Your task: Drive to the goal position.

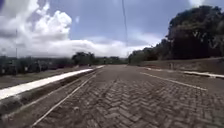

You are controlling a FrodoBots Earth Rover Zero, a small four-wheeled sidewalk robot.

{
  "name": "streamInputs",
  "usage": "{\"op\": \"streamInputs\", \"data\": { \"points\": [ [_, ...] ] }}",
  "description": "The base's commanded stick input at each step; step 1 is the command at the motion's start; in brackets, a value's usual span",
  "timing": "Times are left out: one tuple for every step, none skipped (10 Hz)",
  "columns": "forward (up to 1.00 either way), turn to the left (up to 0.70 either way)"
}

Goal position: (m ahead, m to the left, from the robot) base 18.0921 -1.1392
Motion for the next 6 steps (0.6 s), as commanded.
{"op": "streamInputs", "data": {
  "points": [
    [1.0, 0.0],
    [1.0, 0.0],
    [1.0, 0.0],
    [1.0, 0.0],
    [1.0, 0.0],
    [1.0, 0.0]
  ]
}}
